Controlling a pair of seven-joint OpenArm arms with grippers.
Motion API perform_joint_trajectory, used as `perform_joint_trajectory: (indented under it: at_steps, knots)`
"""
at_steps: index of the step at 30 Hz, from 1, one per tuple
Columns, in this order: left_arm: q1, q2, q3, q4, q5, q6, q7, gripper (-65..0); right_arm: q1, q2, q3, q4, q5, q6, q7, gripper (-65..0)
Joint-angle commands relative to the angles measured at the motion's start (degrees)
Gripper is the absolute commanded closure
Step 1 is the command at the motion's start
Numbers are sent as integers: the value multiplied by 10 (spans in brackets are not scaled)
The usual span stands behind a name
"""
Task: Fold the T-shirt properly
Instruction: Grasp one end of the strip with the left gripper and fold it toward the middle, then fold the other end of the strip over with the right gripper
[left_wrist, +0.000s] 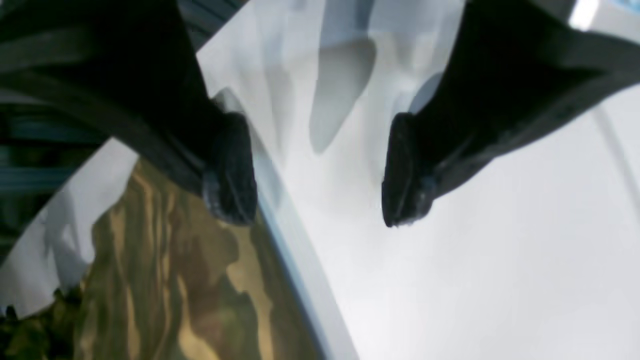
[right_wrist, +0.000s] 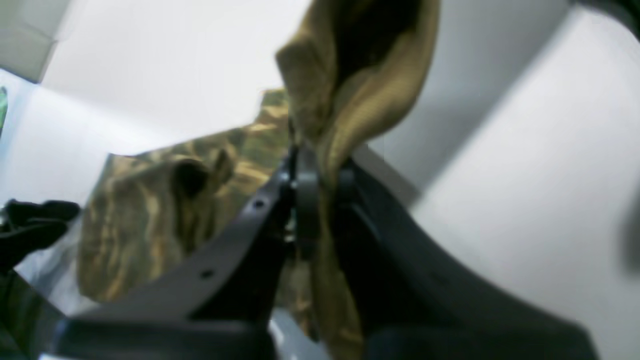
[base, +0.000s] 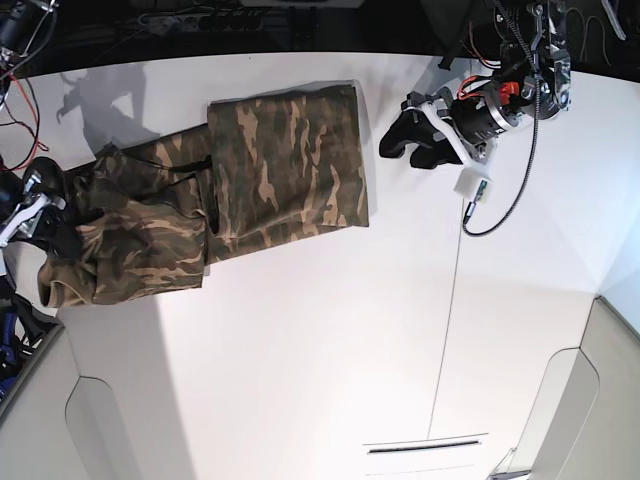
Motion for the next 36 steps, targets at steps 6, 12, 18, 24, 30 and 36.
perform_joint_trajectory:
  at_steps: [6, 12, 18, 24, 30, 36]
  knots:
    - [-3, 5, -2, 0, -12, -4, -11, -421, 5, -91, -29, 119, 14, 4, 5, 0]
    - [-5, 37, -2, 0, -10, -6, -21, -421, -12, -166, -151, 133, -21, 4, 9, 0]
    - [-8, 43, -2, 0, -7, -6, -27, -421, -56, -215, -283, 132, -98, 4, 48, 0]
    - [-11, 43, -2, 0, -2, -6, -34, -421, -65, -215, -388, 131, -155, 4, 55, -300]
    - [-17, 40, -17, 3, -3, -21, -32, -421, -55, -215, -421, 132, -132, 4, 79, -329]
    - [-16, 40, -88, 54, -37, -50, -1, -364, -16, -215, -393, 134, -154, 4, 83, -329]
